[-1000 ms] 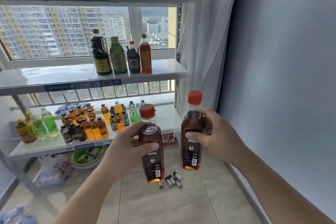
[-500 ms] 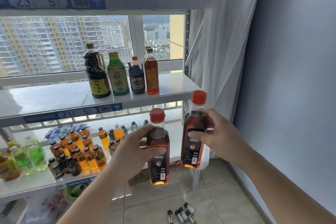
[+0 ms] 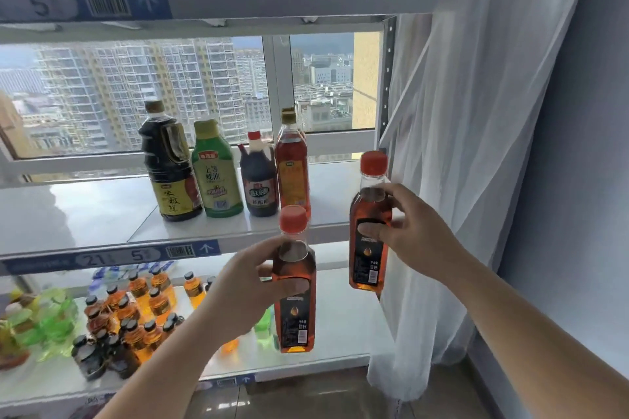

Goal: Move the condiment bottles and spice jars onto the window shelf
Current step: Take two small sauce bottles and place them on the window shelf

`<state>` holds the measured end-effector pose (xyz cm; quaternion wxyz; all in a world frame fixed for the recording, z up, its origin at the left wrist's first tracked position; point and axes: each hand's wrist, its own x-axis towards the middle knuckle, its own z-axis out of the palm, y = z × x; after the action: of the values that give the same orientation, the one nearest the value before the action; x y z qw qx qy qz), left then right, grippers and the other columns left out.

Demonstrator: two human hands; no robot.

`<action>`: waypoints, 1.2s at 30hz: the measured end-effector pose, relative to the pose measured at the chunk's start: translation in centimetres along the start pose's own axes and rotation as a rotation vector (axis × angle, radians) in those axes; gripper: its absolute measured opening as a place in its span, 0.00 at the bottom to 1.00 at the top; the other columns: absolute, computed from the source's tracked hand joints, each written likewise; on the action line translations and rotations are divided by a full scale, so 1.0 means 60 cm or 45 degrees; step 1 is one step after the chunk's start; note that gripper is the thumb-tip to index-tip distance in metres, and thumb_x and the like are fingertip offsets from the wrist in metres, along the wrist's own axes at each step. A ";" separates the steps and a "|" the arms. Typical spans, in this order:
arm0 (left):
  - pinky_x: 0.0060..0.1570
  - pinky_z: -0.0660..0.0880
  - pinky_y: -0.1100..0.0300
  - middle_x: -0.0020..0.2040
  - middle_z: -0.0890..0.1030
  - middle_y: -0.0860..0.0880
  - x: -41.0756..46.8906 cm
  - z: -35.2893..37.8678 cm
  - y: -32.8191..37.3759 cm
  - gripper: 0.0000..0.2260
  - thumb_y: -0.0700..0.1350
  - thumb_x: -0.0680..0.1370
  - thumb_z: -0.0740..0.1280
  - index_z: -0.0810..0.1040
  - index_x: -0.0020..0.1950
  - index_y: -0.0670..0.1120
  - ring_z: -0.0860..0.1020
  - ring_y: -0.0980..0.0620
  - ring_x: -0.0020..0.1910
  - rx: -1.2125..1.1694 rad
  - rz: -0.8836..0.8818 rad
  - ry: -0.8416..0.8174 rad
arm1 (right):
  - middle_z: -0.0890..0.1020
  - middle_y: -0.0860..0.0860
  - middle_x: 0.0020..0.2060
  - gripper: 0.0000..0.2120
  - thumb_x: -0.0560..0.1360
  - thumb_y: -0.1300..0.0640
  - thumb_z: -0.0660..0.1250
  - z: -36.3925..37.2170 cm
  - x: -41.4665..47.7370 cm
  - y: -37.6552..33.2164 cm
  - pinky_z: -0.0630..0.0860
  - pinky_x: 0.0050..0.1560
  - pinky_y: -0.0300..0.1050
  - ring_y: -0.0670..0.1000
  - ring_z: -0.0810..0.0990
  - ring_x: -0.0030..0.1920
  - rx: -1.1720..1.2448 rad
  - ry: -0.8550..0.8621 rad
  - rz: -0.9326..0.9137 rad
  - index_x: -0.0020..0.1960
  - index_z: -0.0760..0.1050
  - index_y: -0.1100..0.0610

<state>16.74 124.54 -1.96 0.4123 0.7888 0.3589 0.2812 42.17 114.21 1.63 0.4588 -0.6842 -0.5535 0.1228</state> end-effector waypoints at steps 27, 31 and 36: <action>0.51 0.82 0.59 0.52 0.86 0.60 0.292 0.003 -0.016 0.24 0.43 0.71 0.79 0.80 0.63 0.62 0.84 0.60 0.49 0.034 -0.029 0.095 | 0.80 0.51 0.60 0.26 0.76 0.57 0.74 0.090 0.460 0.139 0.77 0.64 0.59 0.56 0.80 0.60 0.129 -0.157 -0.005 0.71 0.70 0.49; 0.56 0.82 0.51 0.52 0.86 0.61 0.302 -0.016 -0.029 0.25 0.44 0.71 0.80 0.80 0.64 0.61 0.84 0.59 0.50 0.055 -0.040 0.096 | 0.80 0.52 0.61 0.24 0.78 0.57 0.73 0.105 0.494 0.143 0.77 0.63 0.59 0.57 0.81 0.59 0.159 -0.180 0.024 0.71 0.70 0.49; 0.57 0.82 0.48 0.51 0.86 0.61 0.307 -0.034 -0.047 0.23 0.45 0.71 0.79 0.80 0.62 0.61 0.84 0.59 0.50 0.080 -0.036 0.075 | 0.80 0.50 0.61 0.22 0.78 0.58 0.71 0.118 0.521 0.154 0.76 0.65 0.63 0.57 0.81 0.60 0.214 -0.209 0.056 0.69 0.70 0.46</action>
<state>25.07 141.30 -0.62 0.3806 0.7876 0.3905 0.2870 54.52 145.18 1.31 0.4648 -0.6428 -0.5620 0.2345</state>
